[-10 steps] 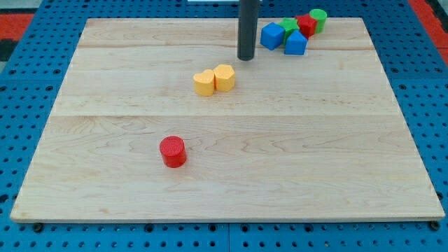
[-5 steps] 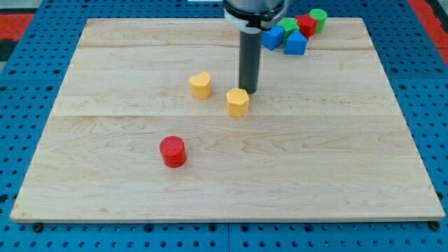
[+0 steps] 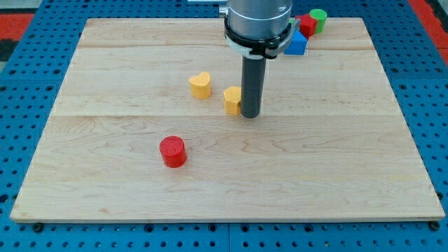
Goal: Place the yellow hexagon to the bottom left of the blue cube
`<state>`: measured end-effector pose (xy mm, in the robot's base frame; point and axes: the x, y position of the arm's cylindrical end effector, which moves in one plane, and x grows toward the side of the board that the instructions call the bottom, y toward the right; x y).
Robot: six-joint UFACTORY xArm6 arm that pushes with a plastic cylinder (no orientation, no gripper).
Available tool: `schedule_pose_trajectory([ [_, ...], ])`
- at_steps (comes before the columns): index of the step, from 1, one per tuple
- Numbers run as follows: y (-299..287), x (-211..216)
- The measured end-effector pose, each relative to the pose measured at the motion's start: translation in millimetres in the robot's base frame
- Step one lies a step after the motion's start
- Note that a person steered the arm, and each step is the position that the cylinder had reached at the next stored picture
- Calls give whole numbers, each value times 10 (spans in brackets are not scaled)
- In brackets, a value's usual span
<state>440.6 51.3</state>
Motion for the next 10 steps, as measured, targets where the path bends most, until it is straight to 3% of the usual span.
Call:
schedule_pose_trajectory([
  [1,536,-108],
  [3,-327,44],
  [5,-574,35],
  [10,-353,-1379],
])
